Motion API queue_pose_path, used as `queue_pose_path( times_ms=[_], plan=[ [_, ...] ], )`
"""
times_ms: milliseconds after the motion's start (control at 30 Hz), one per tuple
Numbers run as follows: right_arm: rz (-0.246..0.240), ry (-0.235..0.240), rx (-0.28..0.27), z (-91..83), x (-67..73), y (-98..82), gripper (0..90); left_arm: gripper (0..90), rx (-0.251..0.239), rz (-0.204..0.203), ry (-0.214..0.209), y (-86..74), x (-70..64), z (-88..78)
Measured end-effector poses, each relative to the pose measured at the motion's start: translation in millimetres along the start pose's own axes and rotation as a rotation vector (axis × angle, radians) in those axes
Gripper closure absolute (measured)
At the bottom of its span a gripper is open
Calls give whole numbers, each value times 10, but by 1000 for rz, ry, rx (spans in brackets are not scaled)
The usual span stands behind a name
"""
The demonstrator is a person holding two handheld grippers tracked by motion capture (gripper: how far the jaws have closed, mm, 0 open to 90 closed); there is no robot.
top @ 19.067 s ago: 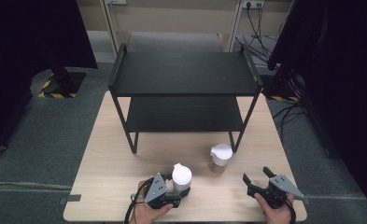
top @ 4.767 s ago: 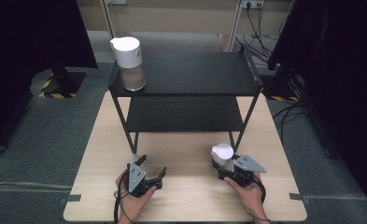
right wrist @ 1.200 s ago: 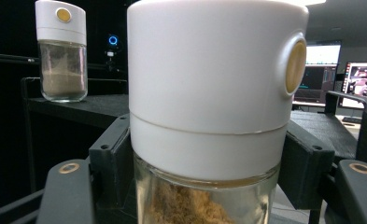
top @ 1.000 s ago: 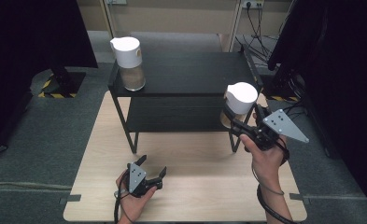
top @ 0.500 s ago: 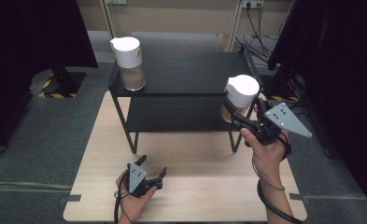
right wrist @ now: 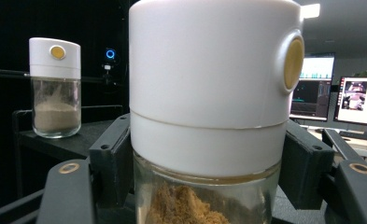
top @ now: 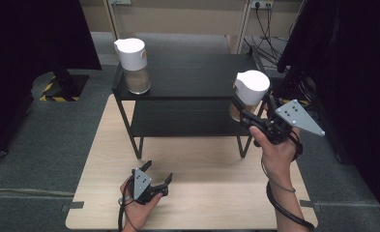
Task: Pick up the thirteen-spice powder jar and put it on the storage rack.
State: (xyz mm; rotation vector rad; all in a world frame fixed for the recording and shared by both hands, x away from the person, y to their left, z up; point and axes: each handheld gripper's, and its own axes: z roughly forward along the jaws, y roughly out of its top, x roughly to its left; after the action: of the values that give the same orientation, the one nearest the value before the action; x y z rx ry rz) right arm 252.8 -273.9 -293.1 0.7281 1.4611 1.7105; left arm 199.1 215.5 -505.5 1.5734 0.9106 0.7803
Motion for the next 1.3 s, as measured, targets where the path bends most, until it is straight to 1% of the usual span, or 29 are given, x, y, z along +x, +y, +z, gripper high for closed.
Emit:
queue_pose_path(
  times_ms=[333,867,1300],
  plan=[
    [10,3,-8,53,-27,64,310,113,3,2,0,5,-1,-1],
    [17,-9,-7,139,-70,139,310,114,3,1,0,5,0,-1],
    [19,-23,3,286,-88,242,310,114,3,0,0,6,1,-1]
  ],
)
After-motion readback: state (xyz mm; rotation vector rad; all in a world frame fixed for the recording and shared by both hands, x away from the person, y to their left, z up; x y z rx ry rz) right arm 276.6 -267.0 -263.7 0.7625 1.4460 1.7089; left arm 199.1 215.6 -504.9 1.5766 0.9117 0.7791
